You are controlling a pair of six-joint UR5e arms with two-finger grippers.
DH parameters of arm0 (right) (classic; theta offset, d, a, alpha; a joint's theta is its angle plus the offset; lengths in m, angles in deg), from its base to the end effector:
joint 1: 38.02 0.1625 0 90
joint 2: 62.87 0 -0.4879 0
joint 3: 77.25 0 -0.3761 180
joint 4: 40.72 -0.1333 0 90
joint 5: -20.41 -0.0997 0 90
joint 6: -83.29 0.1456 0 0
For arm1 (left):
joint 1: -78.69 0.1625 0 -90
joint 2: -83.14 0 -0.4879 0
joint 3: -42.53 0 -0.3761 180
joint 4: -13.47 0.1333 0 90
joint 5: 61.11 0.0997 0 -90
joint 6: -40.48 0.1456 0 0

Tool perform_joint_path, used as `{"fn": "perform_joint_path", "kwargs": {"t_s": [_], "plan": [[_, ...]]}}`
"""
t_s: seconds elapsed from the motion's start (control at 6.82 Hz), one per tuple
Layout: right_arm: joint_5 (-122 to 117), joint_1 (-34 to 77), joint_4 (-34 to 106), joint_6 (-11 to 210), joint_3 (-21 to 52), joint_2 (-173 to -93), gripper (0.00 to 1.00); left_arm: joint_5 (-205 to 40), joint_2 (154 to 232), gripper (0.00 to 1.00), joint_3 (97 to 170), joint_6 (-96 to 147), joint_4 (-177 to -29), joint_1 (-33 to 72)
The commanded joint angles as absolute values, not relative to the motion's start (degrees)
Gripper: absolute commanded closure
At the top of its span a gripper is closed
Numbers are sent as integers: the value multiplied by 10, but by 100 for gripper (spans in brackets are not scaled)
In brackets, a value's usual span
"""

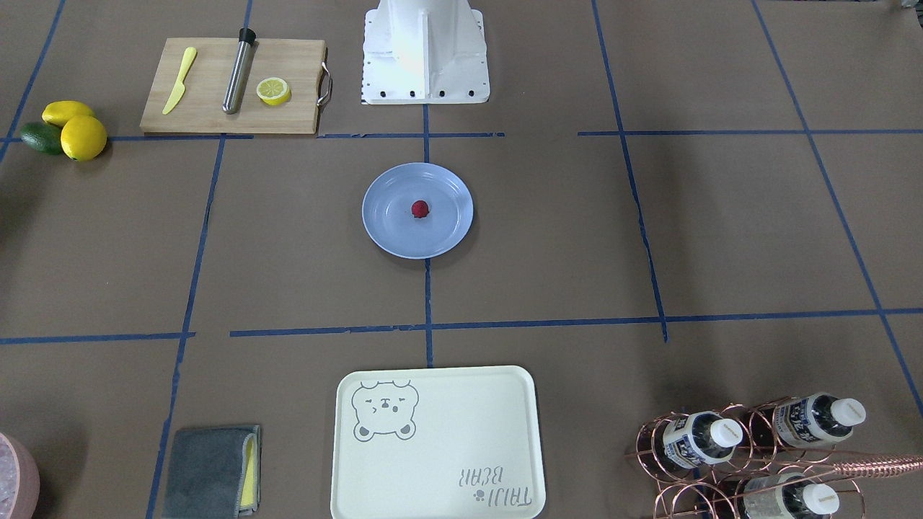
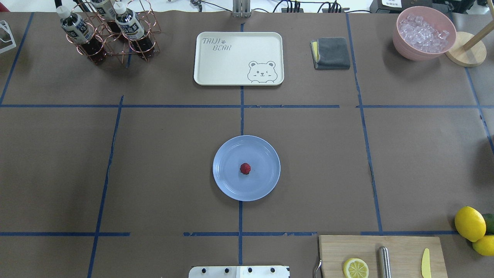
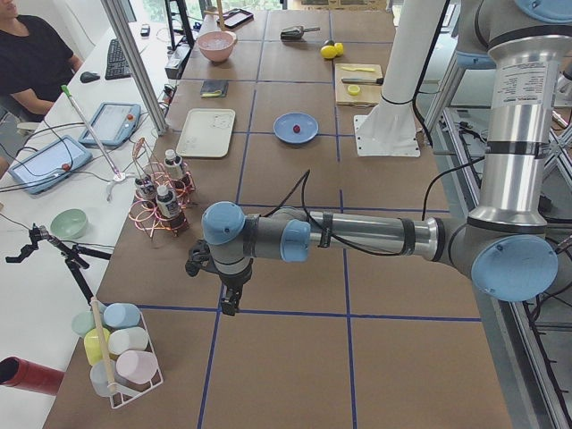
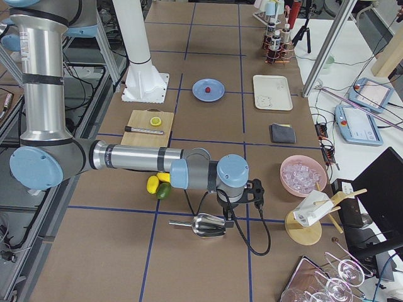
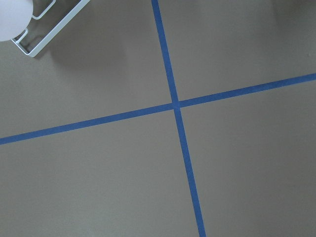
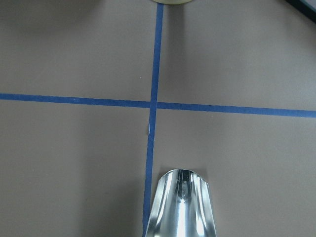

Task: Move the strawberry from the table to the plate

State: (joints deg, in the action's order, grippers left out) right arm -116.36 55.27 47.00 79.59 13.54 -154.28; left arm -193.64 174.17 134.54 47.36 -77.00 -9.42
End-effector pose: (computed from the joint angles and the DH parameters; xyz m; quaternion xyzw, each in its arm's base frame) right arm 0.0539 -0.4643 0.7511 0.0375 -0.3953 -0.0090 0.9177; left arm -0.0187 -0.4913 0.7314 0.0443 0.3609 0.0823 0.9279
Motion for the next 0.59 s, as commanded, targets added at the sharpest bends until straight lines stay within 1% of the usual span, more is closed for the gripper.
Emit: {"fn": "perform_joint_path", "kwargs": {"t_s": [0.0,0.44], "plan": [[-1164,553,458,807,132,-1544,0,-1936,1736,0,1346,462,-765,-109],[-1165,553,458,808,135,-1543,0,-1937,1735,0,1352,461,-738,-132]]}}
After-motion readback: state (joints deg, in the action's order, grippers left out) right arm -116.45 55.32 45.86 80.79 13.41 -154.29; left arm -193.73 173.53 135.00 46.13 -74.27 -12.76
